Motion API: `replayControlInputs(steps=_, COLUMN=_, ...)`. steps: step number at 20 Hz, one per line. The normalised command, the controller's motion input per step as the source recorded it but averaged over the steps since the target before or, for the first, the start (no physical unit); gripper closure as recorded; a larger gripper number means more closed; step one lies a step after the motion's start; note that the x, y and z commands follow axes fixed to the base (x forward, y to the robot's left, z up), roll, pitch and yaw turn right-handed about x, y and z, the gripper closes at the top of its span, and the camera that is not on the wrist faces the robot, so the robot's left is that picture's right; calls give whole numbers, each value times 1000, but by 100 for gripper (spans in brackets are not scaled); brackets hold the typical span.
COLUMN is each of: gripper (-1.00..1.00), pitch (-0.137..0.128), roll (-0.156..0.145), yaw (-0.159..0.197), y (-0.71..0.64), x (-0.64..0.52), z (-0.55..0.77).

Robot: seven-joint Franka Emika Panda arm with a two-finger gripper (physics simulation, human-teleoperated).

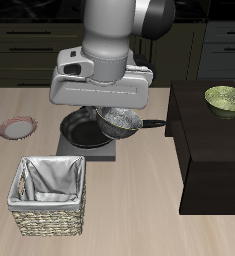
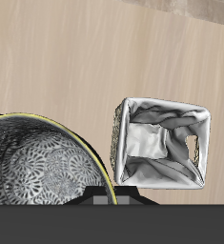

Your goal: Place the black bowl in the basket

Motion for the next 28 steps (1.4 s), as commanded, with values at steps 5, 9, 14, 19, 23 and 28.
replayControlInputs(steps=5, gripper=100, pitch=-14, roll=-43, yaw=-16, y=-354, x=77, z=86)
replayControlInputs(steps=9, gripper=100, pitch=-31, roll=-52, yaw=-4, y=-425, x=51, z=88)
replayControlInputs(steps=14, gripper=100, pitch=-2, roll=-34, yaw=4, y=-424, x=46, z=-48)
replayControlInputs(steps=19, gripper=100, pitch=-21, roll=8, yaw=5, y=-341, x=-2, z=52)
replayControlInputs(steps=23, gripper=100, pitch=-3, roll=-5, yaw=3, y=-216, x=94, z=-13)
replayControlInputs(steps=28, gripper=100, pitch=10, roll=-28, yaw=-5, y=-255, x=109, z=-99)
